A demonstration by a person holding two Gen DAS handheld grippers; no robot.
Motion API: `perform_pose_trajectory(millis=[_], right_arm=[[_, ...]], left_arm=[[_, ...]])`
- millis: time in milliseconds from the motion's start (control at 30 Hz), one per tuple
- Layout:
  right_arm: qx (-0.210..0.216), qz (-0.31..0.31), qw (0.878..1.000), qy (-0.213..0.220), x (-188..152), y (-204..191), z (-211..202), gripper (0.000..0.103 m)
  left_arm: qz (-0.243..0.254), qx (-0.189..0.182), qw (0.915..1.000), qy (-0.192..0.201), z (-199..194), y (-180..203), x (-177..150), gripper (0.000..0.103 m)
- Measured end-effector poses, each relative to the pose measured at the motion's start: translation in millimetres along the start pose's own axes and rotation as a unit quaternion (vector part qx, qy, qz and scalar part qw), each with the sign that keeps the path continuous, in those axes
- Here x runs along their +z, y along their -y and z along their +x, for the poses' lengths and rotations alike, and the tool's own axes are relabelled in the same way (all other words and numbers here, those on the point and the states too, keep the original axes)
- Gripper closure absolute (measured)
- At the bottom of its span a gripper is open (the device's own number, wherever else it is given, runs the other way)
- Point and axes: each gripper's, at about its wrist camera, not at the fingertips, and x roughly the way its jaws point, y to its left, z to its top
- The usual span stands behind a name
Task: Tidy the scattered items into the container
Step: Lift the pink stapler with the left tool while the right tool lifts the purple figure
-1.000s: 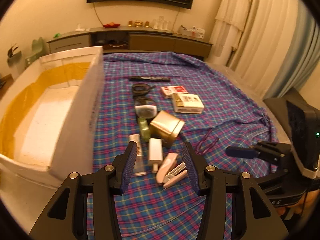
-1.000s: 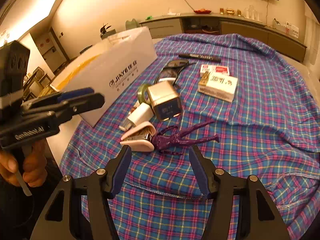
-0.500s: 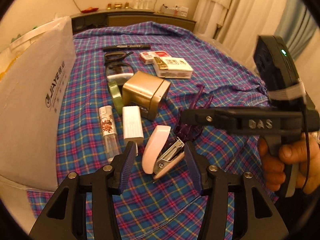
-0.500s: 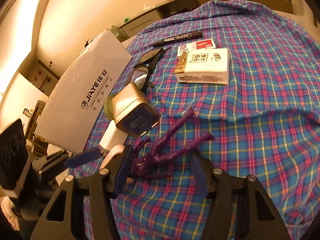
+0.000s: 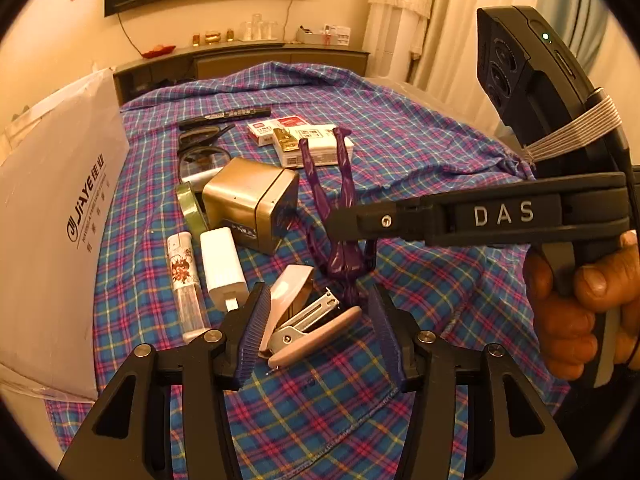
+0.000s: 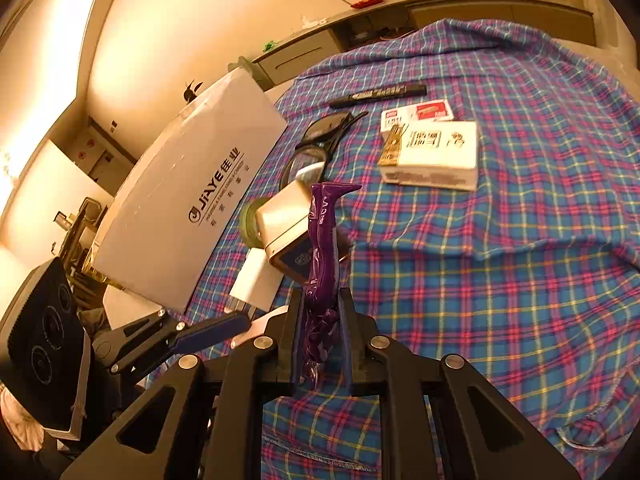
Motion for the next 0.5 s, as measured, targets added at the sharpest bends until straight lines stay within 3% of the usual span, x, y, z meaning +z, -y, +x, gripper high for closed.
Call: perform_pose_trajectory(millis=[33,100,200,233,267,333,500], right_arm=[[0.0,0.004,1.0,0.001,0.4,1.5,1.9,0.085],[0.003,0.011,1.0,-0.006,0.2,3.9,9.2,0.074],[0.003,0.017,1.0,-0.017,-1.0,3.8,23.6,0.069],[0.004,0.017,1.0,-0.02,-2.4,2.3,27.9,0.069],[0.004,0.016,1.0,-0.016,-2.4,1.1,28.5,0.079],[0.007,0.014,1.0,-0.014,-1.4,-2.3,29.6,0.084],[0.011,0.008,1.0,0.015,4.5,-10.7,10.6,0.086]], left_arm=[[0.001,0.003,1.0,-0.001,0.3,0.1,0.1,0.043],[0.002,0.011,0.9999,-0.008,3.6,-0.9,0.3,0.042],[-0.003,0.009,0.9995,-0.029,14.3,-5.3,-2.6,0.038],[-0.004,0.008,0.9991,-0.041,18.9,-6.2,-4.9,0.039],[-0.002,0.011,0.9992,-0.038,18.8,-5.4,-5.8,0.039],[-0.005,-0.001,0.9995,-0.032,16.2,-7.0,-6.1,0.04],[-0.003,0.0,0.9997,-0.023,10.3,-8.0,-6.6,0.042]])
